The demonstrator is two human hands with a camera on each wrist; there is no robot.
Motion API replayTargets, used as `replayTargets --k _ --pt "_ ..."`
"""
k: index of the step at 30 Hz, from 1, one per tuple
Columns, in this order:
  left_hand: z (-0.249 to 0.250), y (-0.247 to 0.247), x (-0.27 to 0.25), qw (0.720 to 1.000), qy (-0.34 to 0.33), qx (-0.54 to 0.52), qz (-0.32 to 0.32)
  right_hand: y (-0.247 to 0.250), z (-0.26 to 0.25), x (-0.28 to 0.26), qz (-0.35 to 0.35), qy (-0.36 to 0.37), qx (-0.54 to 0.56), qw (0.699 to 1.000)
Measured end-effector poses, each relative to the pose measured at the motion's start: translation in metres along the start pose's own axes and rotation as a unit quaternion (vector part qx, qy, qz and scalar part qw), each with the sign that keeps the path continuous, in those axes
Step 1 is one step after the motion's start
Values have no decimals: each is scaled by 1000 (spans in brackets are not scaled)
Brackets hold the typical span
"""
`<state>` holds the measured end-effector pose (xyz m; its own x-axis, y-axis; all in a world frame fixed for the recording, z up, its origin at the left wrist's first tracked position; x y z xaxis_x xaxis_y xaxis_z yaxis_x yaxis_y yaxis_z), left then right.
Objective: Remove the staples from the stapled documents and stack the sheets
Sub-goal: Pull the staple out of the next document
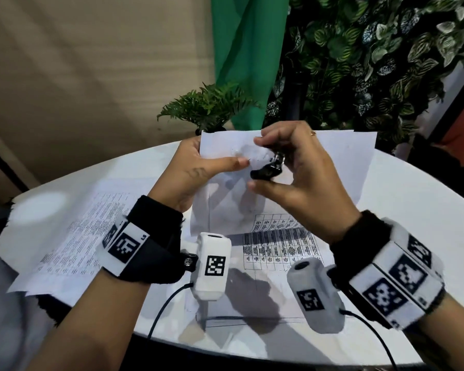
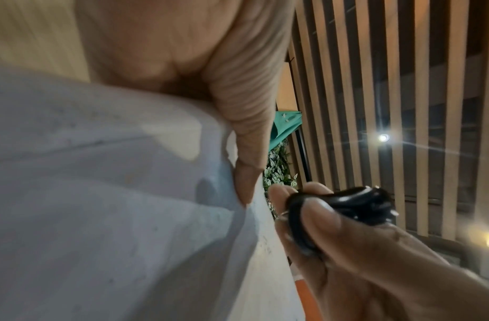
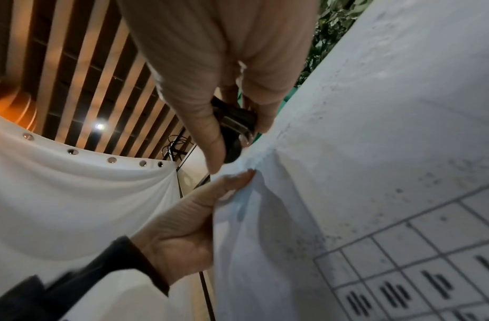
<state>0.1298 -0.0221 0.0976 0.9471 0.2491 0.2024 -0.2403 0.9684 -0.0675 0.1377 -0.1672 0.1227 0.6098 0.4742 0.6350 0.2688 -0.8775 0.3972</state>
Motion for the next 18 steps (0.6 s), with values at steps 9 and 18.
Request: replayTargets --k 9,18 --pt "11 -1 -4 1000 -27 -5 0 2 -15 4 10 115 -170 979" --pt "14 -7 -5 998 -59 13 -19 2 -18 9 -11 139 -187 972"
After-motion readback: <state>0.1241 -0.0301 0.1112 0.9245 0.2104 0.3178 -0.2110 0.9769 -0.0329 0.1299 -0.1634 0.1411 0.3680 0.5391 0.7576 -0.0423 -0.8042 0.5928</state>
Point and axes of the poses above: each hand's wrist, its own x-axis towards the middle knuckle, its own y-axis out of the back of the hand, z = x × y, the point moved 7 cm from there along x, towards the middle knuckle, and after that the axes turned 2 degrees about z, right-handed, at the moved point
